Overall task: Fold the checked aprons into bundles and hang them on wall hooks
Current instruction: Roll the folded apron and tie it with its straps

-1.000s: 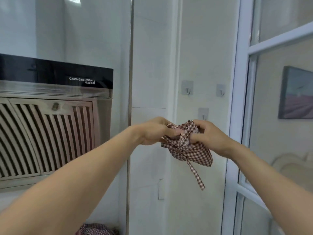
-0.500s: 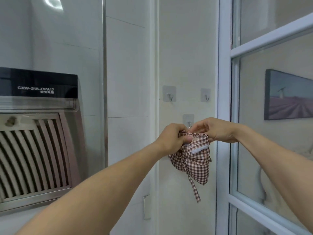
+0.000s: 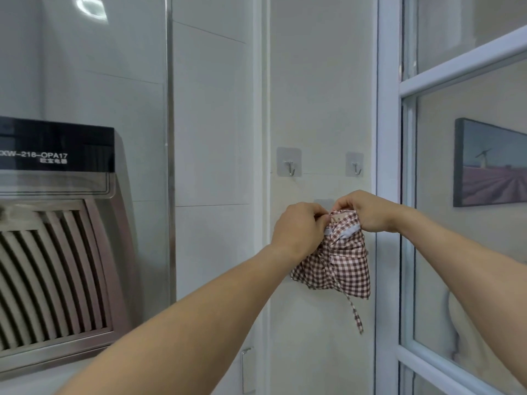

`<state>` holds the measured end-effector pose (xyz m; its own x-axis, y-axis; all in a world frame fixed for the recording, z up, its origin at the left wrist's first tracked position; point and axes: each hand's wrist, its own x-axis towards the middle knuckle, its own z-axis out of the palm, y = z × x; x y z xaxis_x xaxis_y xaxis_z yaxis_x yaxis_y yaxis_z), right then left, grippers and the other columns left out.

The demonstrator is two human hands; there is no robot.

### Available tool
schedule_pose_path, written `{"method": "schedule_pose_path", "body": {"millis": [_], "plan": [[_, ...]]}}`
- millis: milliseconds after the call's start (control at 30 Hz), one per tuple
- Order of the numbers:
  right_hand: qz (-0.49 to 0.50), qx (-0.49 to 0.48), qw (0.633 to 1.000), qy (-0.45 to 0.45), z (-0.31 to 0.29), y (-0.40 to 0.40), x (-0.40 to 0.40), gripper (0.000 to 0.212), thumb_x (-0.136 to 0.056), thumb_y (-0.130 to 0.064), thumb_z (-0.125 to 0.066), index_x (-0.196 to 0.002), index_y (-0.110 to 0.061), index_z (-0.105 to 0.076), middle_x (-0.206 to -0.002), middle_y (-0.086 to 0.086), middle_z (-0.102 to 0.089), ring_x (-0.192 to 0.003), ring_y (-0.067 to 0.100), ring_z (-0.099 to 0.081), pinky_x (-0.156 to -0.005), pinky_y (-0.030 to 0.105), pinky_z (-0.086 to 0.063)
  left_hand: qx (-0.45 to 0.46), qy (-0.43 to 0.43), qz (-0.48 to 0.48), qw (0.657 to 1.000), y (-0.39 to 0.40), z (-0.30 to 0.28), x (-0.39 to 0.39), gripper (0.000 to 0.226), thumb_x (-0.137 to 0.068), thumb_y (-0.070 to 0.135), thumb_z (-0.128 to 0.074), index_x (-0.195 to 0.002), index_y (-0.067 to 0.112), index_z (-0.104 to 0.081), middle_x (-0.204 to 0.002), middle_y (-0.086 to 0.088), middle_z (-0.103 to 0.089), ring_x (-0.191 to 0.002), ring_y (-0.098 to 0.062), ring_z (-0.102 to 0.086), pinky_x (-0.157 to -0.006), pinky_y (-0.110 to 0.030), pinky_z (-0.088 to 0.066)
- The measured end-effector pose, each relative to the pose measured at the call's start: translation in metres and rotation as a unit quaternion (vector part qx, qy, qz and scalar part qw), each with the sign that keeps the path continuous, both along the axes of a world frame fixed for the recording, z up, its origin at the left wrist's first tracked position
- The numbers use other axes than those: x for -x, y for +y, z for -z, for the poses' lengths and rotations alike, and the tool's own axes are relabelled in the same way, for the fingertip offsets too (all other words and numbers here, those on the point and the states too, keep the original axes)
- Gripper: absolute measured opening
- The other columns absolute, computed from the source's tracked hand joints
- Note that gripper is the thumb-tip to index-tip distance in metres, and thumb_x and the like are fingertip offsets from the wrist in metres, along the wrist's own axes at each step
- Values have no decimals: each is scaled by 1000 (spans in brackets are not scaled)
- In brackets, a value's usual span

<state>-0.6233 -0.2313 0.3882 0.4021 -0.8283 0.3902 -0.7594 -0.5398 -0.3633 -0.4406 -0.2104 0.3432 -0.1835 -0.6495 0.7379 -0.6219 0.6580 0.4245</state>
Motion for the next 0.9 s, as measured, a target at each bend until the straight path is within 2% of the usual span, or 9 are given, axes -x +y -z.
{"method": "schedule_pose_path", "body": {"millis": [167,333,500,667,733,800,833,867,900], "plan": [[17,-18,1000,2,-7,-15,-1,26,-87,7,-65,-87,-17,-74,-85,2,-74,-80,12,-69,-69,23,-55,-7,-9,-48,999,-5,-6,8,22,-97,25,-58,-101,16,-78,-95,-3,-75,-86,-20,-67,-83,-35,-56],[17,-31,999,15,-13,-20,6,23,-85,9,-67,-90,-11,-76,-89,8,-75,-87,20,-70,-79,34,-59,-19,2,-59,998,-9,-8,17,22,-97,24,-60,-97,12,-78,-88,-8,-74,-81,-23,-68,-79,-39,-57],[40,-12,999,34,-5,-26,5,22,-84,3,-73,-90,-18,-78,-87,0,-76,-88,17,-71,-79,28,-59,-27,-28,-85,996,-13,-5,21,21,-93,28,-66,-93,10,-77,-87,-8,-73,-80,-26,-67,-77,-37,-56],[46,-43,993,-104,18,-27,7,19,-85,3,-72,-97,-9,-78,-94,7,-76,-94,19,-71,-86,31,-58,-16,-65,-111,992,-13,-2,22,21,-89,30,-70,-98,11,-76,-89,-7,-72,-80,-26,-66,-75,-36,-57],[29,-63,979,-193,25,-25,8,16,-86,1,-71,-97,-9,-77,-98,9,-76,-99,23,-70,-89,33,-57,-3,-94,-132,987,-12,-1,23,18,-92,27,-66,-100,12,-74,-90,-7,-70,-81,-26,-66,-74,-36,-56],[-16,-96,939,-331,28,-19,6,15,-92,-14,-68,-103,-7,-73,-102,11,-75,-103,27,-69,-95,39,-54,25,-129,-159,978,-11,-1,24,16,-96,20,-58,-99,13,-72,-92,-7,-69,-83,-27,-66,-69,-35,-52],[-42,-114,915,-384,28,-16,6,25,-94,-25,-64,-108,-5,-71,-104,11,-74,-102,26,-68,-95,40,-52,35,-143,-168,975,-9,-2,23,18,-97,17,-54,-98,12,-71,-92,-7,-68,-83,-27,-65,-66,-34,-48],[-61,-122,906,-400,30,-12,7,36,-93,-35,-62,-111,-4,-69,-106,12,-74,-101,25,-68,-93,40,-52,37,-150,-167,974,-8,-2,23,19,-97,16,-52,-96,11,-70,-93,-8,-67,-83,-28,-65,-65,-33,-44],[-72,-119,912,-385,33,-8,7,42,-89,-39,-64,-112,-4,-69,-108,12,-73,-100,23,-68,-91,37,-53,35,-151,-162,974,-6,-1,23,20,-96,16,-51,-96,10,-70,-93,-9,-66,-84,-29,-64,-65,-33,-42]]}}
